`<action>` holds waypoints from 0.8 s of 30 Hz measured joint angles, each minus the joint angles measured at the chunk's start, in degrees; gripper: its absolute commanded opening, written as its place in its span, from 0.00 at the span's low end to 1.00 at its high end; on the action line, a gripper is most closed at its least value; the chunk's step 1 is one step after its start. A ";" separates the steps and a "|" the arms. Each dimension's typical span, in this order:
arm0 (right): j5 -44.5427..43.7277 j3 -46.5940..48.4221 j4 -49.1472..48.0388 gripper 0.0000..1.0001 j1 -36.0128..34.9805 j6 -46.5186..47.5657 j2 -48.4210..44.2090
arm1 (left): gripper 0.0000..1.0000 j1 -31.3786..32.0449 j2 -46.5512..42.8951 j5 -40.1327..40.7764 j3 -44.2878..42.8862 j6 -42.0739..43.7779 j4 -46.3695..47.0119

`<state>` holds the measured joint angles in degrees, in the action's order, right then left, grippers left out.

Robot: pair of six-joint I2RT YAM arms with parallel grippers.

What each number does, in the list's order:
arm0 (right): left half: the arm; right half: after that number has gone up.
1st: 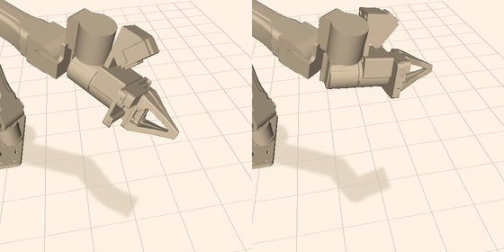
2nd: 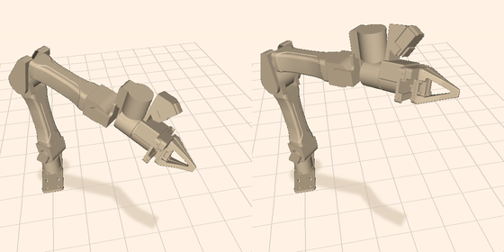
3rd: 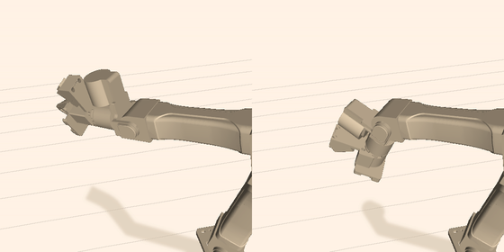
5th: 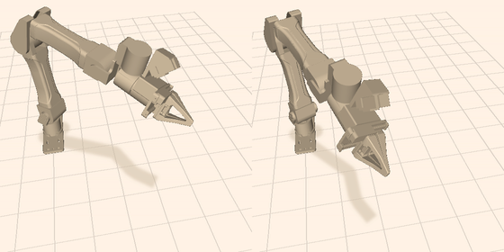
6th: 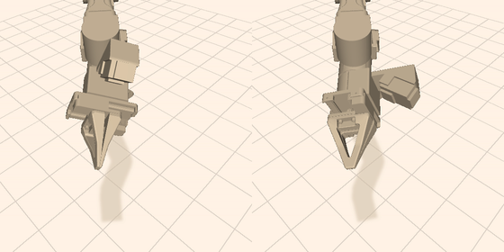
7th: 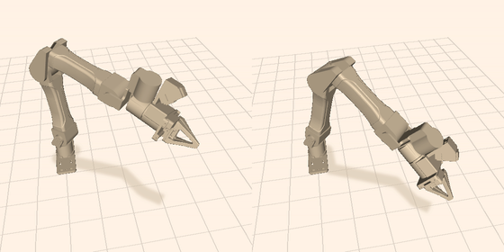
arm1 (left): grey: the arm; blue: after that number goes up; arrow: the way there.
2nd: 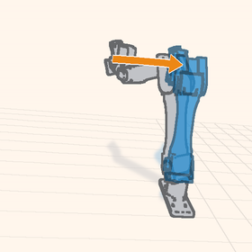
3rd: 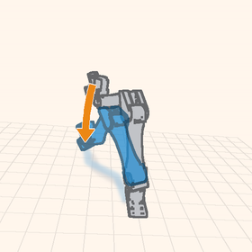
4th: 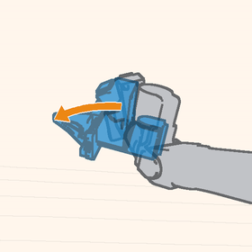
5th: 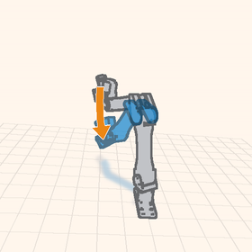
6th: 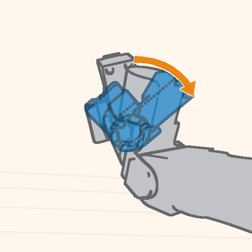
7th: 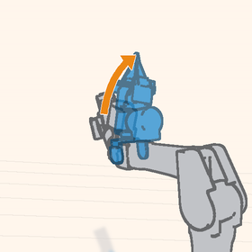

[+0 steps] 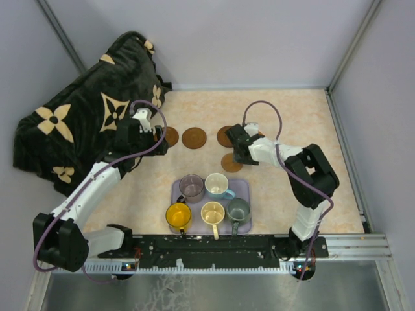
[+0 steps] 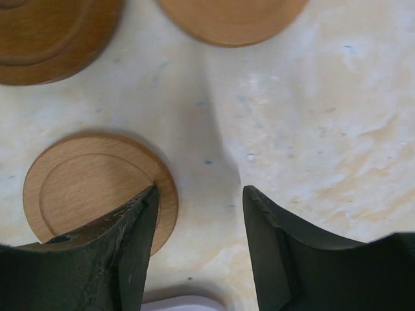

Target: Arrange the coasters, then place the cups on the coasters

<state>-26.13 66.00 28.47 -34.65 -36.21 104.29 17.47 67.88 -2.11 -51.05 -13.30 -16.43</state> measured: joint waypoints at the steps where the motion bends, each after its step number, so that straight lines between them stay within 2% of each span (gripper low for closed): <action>1: -0.13 -0.94 -0.11 0.55 0.98 -0.33 -0.74 | 0.77 0.00 0.04 0.00 0.00 0.00 0.04; 14: -2.86 -7.54 1.25 0.54 15.06 0.31 -6.47 | 0.77 0.00 0.48 -0.11 0.02 -0.22 0.59; 24: -3.63 -6.21 4.00 0.52 24.96 4.20 -5.92 | 0.77 0.00 1.07 -0.39 0.04 -0.24 0.76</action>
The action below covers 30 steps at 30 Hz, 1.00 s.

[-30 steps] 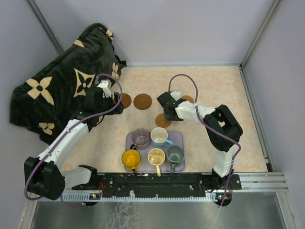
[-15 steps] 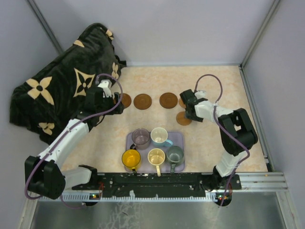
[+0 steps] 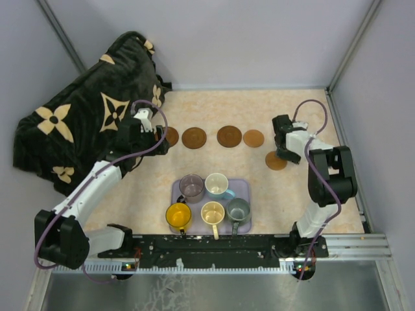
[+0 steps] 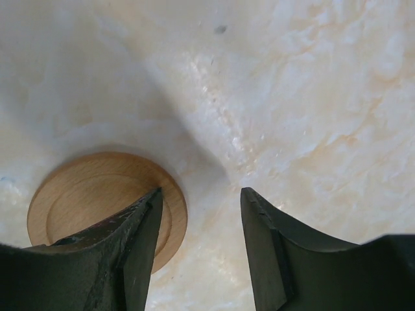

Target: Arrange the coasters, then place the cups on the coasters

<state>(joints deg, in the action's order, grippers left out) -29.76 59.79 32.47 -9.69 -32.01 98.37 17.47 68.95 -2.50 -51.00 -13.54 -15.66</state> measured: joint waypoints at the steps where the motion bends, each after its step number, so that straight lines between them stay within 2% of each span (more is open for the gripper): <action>1: -0.04 0.90 0.46 0.52 0.92 0.52 0.70 | 0.77 0.00 0.07 0.00 0.02 0.00 0.07; 9: -0.44 10.36 2.58 0.52 4.87 3.93 8.07 | 0.78 0.00 1.11 0.02 0.11 0.02 0.26; 30: 0.74 36.30 3.45 0.50 5.22 8.92 26.18 | 0.77 -0.50 9.33 0.98 -2.25 0.94 1.66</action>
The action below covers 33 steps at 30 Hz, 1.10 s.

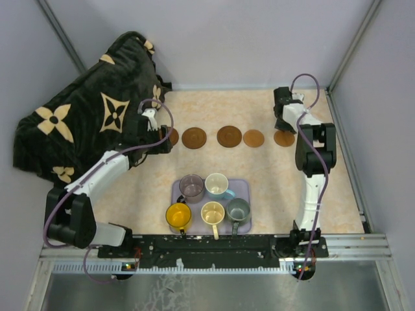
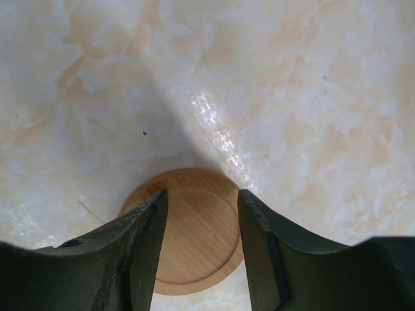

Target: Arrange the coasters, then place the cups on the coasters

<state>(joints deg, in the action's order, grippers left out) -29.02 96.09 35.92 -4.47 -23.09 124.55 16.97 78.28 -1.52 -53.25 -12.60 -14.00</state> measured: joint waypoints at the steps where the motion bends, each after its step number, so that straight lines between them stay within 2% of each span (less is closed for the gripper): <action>1: 0.35 0.44 -0.15 0.50 0.02 0.09 0.28 | 0.78 0.00 0.26 0.00 0.00 0.00 0.09; 18: 2.38 1.60 0.00 0.51 -1.51 0.17 0.33 | 0.78 -0.48 1.11 0.68 -0.24 -0.07 2.19; 33: 2.36 -9.14 2.38 0.51 -2.56 0.68 -20.39 | 0.78 -0.57 5.77 3.13 -0.33 -0.70 5.60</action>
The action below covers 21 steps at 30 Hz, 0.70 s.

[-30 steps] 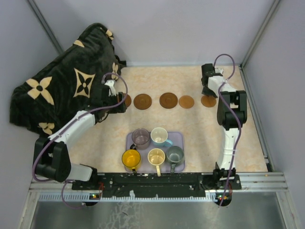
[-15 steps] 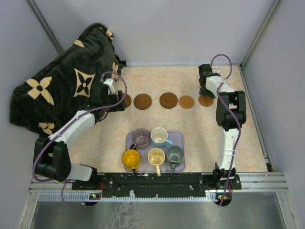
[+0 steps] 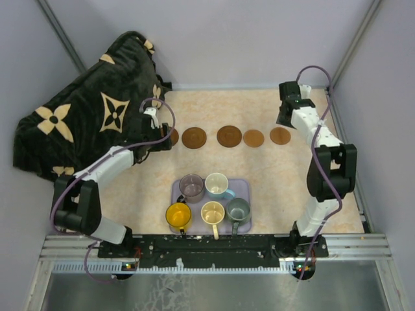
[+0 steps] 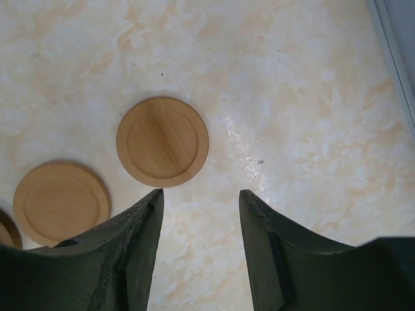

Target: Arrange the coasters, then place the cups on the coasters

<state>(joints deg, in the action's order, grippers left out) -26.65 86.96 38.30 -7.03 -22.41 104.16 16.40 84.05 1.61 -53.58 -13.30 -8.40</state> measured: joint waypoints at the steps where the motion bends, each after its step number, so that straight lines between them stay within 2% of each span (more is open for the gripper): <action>1: 0.61 -0.90 -0.44 0.50 -0.15 0.20 -1.27 | 0.78 -0.02 0.70 0.31 -0.17 0.02 0.09; 4: 2.29 -3.04 -1.57 0.50 -1.90 0.90 -3.52 | 0.78 -0.04 3.02 0.81 -1.09 0.02 0.46; 8: 3.78 -3.69 -2.80 0.49 -8.13 2.32 -3.50 | 0.78 -0.04 4.92 1.14 -1.99 0.04 1.44; 14: 4.76 1.79 -3.63 0.43 -18.27 3.34 2.58 | 0.76 -0.04 6.97 0.70 -3.06 -0.04 2.80; 16: 5.53 3.43 -4.50 0.28 -19.50 3.28 5.29 | 0.76 -0.04 7.06 0.44 -3.04 -0.09 2.93; 18: 6.54 4.04 -4.87 0.09 -19.56 3.15 7.30 | 0.76 -0.04 7.06 0.28 -2.91 -0.22 3.41; 21: 8.13 5.46 -4.98 0.00 -19.43 2.84 10.45 | 0.75 -0.04 7.06 0.07 -2.14 -0.28 3.98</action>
<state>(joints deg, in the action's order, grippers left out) -18.52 92.42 33.32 -26.46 -19.57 114.61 16.36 91.11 1.67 -55.72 -13.58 -4.43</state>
